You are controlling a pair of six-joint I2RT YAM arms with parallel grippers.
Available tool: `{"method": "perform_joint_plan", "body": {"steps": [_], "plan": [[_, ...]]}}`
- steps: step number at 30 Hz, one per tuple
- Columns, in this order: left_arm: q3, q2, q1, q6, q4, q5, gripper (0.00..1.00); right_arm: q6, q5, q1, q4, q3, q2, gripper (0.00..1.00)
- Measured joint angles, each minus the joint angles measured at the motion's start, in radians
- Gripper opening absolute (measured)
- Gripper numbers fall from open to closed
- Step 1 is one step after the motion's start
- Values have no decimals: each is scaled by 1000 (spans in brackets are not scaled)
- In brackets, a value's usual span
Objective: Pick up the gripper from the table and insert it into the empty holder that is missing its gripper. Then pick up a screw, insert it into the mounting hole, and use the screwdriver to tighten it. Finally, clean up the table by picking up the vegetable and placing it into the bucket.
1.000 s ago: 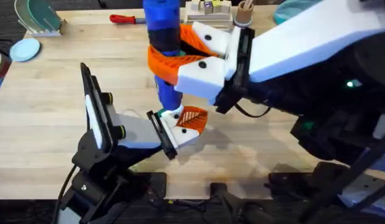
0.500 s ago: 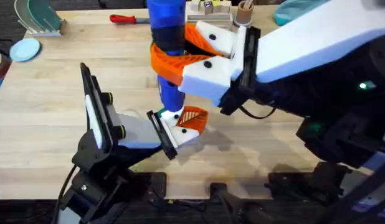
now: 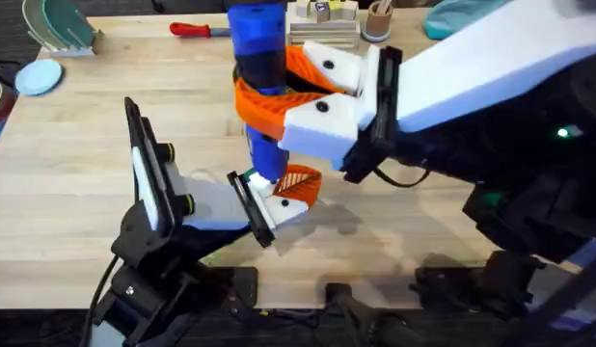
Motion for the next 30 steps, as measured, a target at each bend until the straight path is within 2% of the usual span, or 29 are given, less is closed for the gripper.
{"method": "perform_joint_plan", "body": {"steps": [20, 26, 30], "plan": [[0, 0, 0, 0, 0, 1, 17, -11, 1, 0, -32, 0, 0, 106], [0, 0, 0, 0, 0, 0, 17, -5, 0, 0, 49, -3, -7, 106], [0, 0, 0, 0, 0, 0, 17, -3, 0, -4, 114, -3, -59, 106]]}}
